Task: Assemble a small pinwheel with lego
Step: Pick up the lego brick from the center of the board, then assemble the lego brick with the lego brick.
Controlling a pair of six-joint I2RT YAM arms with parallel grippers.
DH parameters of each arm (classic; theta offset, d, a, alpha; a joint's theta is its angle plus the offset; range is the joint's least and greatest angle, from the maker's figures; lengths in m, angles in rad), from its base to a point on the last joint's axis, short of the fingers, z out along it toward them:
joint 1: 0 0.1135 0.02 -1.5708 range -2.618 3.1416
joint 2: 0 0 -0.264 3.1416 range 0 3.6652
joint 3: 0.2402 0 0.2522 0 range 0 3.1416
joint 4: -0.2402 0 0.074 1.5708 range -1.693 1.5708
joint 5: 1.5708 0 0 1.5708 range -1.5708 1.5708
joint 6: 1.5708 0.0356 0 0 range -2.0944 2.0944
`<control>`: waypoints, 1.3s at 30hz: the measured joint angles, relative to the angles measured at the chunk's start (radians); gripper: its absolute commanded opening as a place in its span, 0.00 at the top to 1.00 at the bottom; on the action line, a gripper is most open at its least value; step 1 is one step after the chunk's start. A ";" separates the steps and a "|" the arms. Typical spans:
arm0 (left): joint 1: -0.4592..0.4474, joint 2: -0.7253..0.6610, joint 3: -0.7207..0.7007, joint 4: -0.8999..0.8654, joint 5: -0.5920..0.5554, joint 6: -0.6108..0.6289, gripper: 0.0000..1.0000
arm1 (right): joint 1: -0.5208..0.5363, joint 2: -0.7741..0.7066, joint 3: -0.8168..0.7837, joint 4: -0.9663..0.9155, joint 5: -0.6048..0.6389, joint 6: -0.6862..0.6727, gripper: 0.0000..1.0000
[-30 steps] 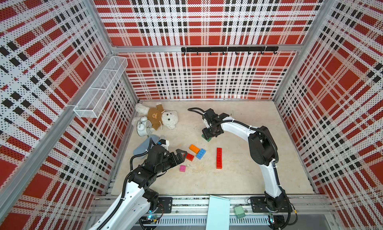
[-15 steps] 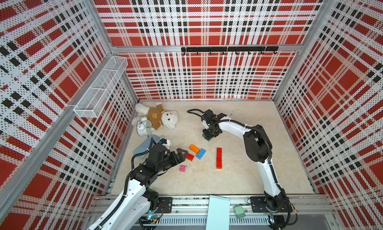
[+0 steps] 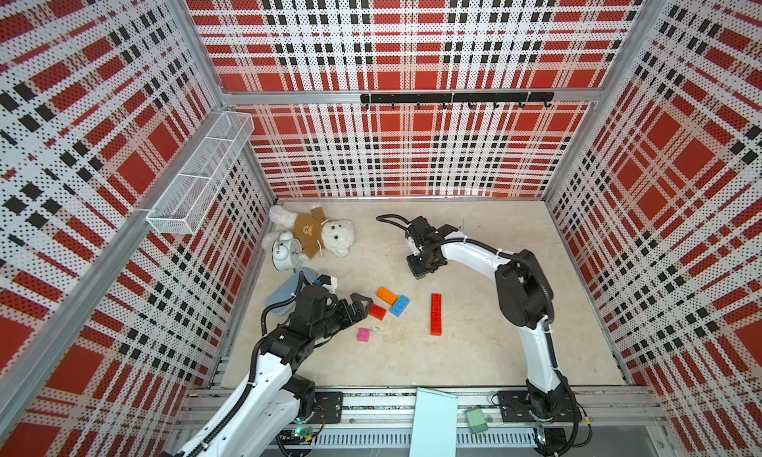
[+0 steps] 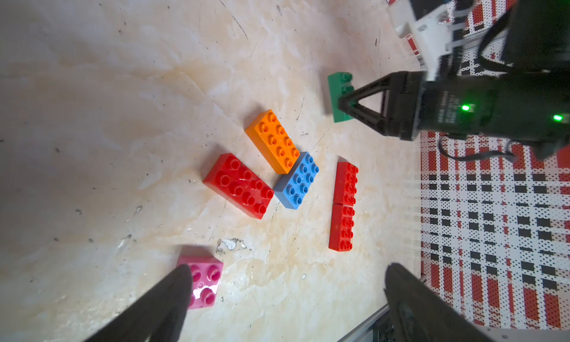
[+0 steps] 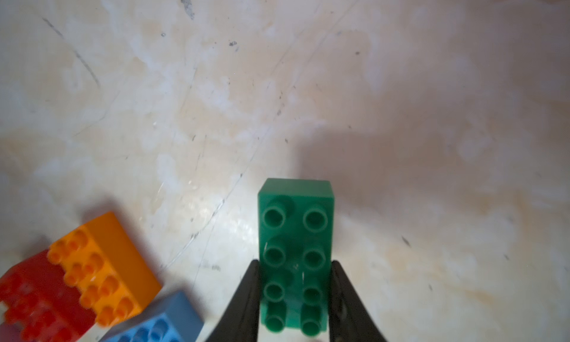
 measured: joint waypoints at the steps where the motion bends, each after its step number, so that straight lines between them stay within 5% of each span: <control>1: 0.000 0.002 0.000 0.005 0.003 0.006 0.01 | 0.000 -0.058 -0.042 0.006 0.002 0.016 0.85; 7: -0.036 0.004 -0.002 0.107 0.032 0.020 0.01 | 0.000 -0.465 -0.319 0.047 0.027 0.188 0.89; 14: -0.323 0.007 -0.009 0.229 -0.105 0.094 0.01 | 0.025 -0.697 -0.642 0.047 0.056 0.432 0.93; 20: -0.454 0.035 -0.024 0.309 -0.246 0.159 0.00 | 0.079 -0.706 -0.759 0.069 0.057 0.607 0.95; 27: -0.426 0.072 -0.054 0.344 -0.274 0.170 0.01 | 0.127 -0.619 -0.760 0.163 0.058 0.714 0.96; 39: -0.331 0.014 -0.106 0.356 -0.241 0.165 0.01 | 0.132 -0.499 -0.666 0.156 0.060 0.707 0.97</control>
